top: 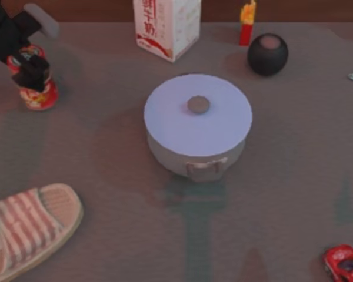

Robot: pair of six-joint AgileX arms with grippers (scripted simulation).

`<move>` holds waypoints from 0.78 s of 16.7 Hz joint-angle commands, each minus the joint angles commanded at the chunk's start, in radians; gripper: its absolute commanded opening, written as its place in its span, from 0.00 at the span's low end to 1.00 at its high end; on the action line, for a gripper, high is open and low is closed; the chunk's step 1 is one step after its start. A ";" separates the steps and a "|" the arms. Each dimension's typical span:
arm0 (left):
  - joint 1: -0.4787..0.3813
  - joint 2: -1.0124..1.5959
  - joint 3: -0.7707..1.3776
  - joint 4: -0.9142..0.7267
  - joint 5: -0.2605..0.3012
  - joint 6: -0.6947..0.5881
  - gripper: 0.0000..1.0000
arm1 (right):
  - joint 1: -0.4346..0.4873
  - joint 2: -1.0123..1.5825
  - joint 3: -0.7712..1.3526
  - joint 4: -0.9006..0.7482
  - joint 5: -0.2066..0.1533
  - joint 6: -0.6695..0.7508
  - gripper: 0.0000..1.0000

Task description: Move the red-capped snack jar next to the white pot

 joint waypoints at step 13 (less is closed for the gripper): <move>0.000 0.000 0.000 0.000 0.000 0.000 0.00 | 0.000 0.000 0.000 0.000 0.000 0.000 1.00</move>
